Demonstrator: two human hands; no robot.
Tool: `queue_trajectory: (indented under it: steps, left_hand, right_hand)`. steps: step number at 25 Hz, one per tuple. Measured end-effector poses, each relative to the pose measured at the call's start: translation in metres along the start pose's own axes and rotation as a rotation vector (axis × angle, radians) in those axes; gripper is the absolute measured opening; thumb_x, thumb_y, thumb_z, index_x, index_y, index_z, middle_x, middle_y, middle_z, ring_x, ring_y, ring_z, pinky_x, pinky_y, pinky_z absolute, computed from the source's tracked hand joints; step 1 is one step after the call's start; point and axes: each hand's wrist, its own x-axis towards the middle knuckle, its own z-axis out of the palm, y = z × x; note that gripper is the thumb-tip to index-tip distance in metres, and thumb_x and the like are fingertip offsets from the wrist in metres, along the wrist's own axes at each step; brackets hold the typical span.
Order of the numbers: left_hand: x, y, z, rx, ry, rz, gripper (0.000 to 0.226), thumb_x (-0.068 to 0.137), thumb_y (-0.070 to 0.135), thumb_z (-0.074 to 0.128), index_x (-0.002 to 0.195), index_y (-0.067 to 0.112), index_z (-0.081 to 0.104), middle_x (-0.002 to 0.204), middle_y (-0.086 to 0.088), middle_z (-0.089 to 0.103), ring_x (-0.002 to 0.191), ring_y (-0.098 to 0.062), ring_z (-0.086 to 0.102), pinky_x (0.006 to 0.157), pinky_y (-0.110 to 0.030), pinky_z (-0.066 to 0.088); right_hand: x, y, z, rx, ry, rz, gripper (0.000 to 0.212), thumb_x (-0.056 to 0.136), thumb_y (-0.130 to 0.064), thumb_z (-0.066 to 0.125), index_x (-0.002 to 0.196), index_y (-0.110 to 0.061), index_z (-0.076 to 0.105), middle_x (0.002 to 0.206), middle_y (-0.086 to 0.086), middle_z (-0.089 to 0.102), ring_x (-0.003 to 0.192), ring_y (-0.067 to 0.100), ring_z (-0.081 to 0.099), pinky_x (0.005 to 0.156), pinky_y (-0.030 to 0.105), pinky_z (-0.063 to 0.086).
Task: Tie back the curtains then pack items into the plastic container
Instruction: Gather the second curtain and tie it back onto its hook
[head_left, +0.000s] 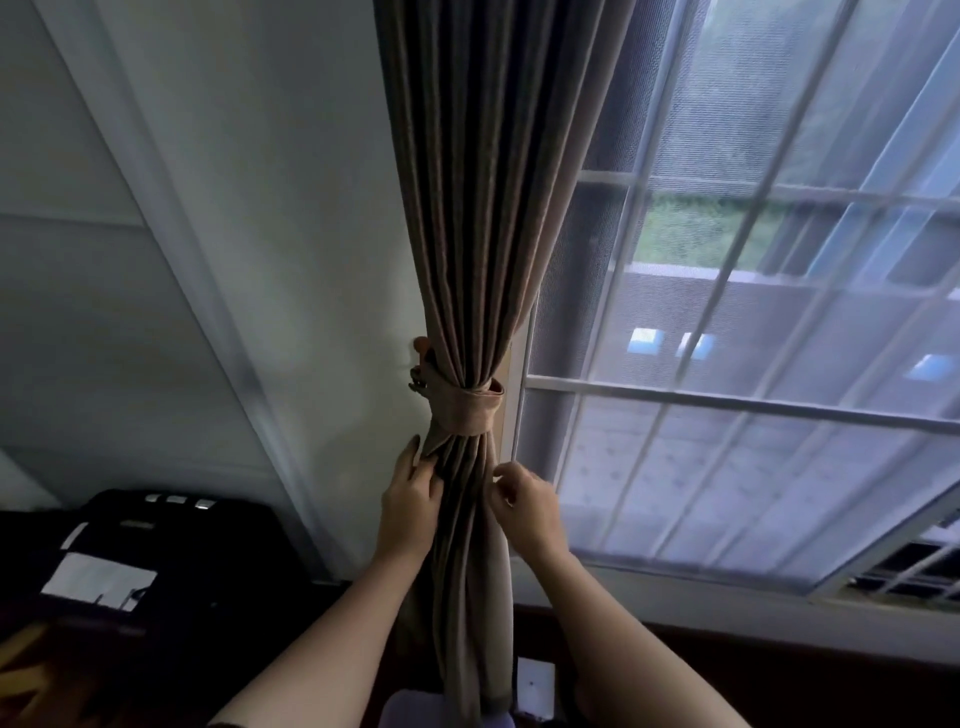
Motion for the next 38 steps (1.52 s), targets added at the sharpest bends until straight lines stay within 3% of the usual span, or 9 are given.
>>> queue_trajectory:
  steps: [3, 7, 11, 15, 21, 25, 30, 35, 38]
  left_hand:
    - [0.006, 0.007, 0.005, 0.030, -0.038, -0.048, 0.035, 0.084, 0.004, 0.062, 0.118, -0.002, 0.061, 0.132, -0.024, 0.049, 0.119, -0.038, 0.051, 0.101, -0.044, 0.043]
    - [0.011, 0.008, 0.009, 0.147, -0.083, -0.070, 0.022, 0.082, 0.000, 0.058, 0.102, -0.008, 0.061, 0.113, -0.025, 0.055, 0.103, -0.041, 0.055, 0.087, -0.043, 0.046]
    - [0.003, 0.008, 0.005, 0.179, -0.191, -0.063, 0.030, 0.089, 0.010, 0.054, 0.115, -0.005, 0.052, 0.113, -0.023, 0.054, 0.101, -0.041, 0.056, 0.083, -0.042, 0.044]
    - [0.010, -0.012, -0.017, 0.140, -0.119, -0.122, 0.018, 0.090, 0.011, 0.054, 0.102, -0.002, 0.050, 0.101, -0.023, 0.058, 0.092, -0.042, 0.059, 0.073, -0.041, 0.042]
    - [-0.005, -0.003, -0.006, -0.051, -0.193, -0.248, 0.039, 0.083, 0.011, 0.062, 0.119, 0.005, 0.047, 0.106, -0.019, 0.063, 0.099, -0.038, 0.060, 0.081, -0.039, 0.045]
    - [0.017, -0.011, -0.007, 0.335, -0.328, -0.212, 0.027, 0.093, 0.024, 0.052, 0.107, 0.003, 0.060, 0.108, -0.019, 0.065, 0.101, -0.037, 0.060, 0.085, -0.039, 0.045]
    - [0.020, -0.007, -0.020, 0.298, -0.431, -0.143, 0.040, 0.088, 0.035, 0.060, 0.112, 0.002, 0.060, 0.106, -0.020, 0.066, 0.101, -0.037, 0.061, 0.085, -0.038, 0.049]
    - [0.015, 0.005, -0.048, 0.286, -0.384, -0.058, 0.040, 0.093, 0.028, 0.052, 0.120, -0.001, 0.056, 0.109, -0.024, 0.064, 0.102, -0.038, 0.060, 0.085, -0.040, 0.050]
    - [0.013, 0.018, -0.059, 0.288, -0.389, 0.016, 0.036, 0.094, 0.026, 0.047, 0.119, 0.002, 0.057, 0.116, -0.023, 0.062, 0.108, -0.038, 0.057, 0.086, -0.039, 0.047]
  right_hand:
    - [0.007, -0.007, 0.001, 0.013, 0.020, 0.026, 0.016, 0.081, -0.017, 0.060, 0.093, -0.010, 0.053, 0.083, 0.007, 0.070, 0.080, 0.030, 0.064, 0.063, 0.030, 0.037]
    - [0.012, -0.010, 0.007, -0.067, -0.027, 0.127, 0.022, 0.086, -0.019, 0.053, 0.103, -0.006, 0.054, 0.095, 0.018, 0.068, 0.091, 0.040, 0.060, 0.062, 0.031, 0.032]
    - [0.010, -0.009, 0.005, -0.137, -0.141, 0.068, 0.025, 0.082, -0.016, 0.057, 0.105, -0.008, 0.057, 0.095, 0.016, 0.068, 0.091, 0.038, 0.061, 0.064, 0.031, 0.037]
    - [0.007, 0.015, -0.014, -0.127, 0.017, 0.057, 0.019, 0.077, -0.010, 0.061, 0.094, -0.007, 0.053, 0.094, 0.014, 0.060, 0.080, 0.035, 0.056, 0.062, 0.030, 0.032]
    - [-0.003, 0.010, 0.012, -0.135, -0.215, -0.040, 0.031, 0.077, -0.025, 0.066, 0.100, -0.006, 0.058, 0.098, 0.013, 0.065, 0.087, 0.035, 0.061, 0.069, 0.036, 0.045]
    - [0.006, 0.024, 0.016, -0.301, -0.089, 0.111, 0.022, 0.090, -0.016, 0.052, 0.109, -0.005, 0.054, 0.093, 0.022, 0.065, 0.088, 0.041, 0.062, 0.063, 0.035, 0.039]
    - [0.015, 0.011, 0.006, -0.528, -0.394, 0.077, 0.038, 0.089, -0.035, 0.057, 0.109, -0.003, 0.060, 0.103, 0.020, 0.063, 0.097, 0.038, 0.059, 0.068, 0.033, 0.040]
    - [-0.001, -0.008, -0.006, -0.516, -0.204, 0.093, 0.033, 0.094, -0.025, 0.042, 0.114, -0.002, 0.053, 0.100, 0.021, 0.064, 0.091, 0.038, 0.061, 0.064, 0.033, 0.040]
    - [-0.015, -0.024, -0.015, -0.434, -0.082, 0.118, 0.033, 0.096, -0.027, 0.040, 0.114, -0.003, 0.054, 0.114, 0.016, 0.059, 0.104, 0.034, 0.057, 0.075, 0.035, 0.043]
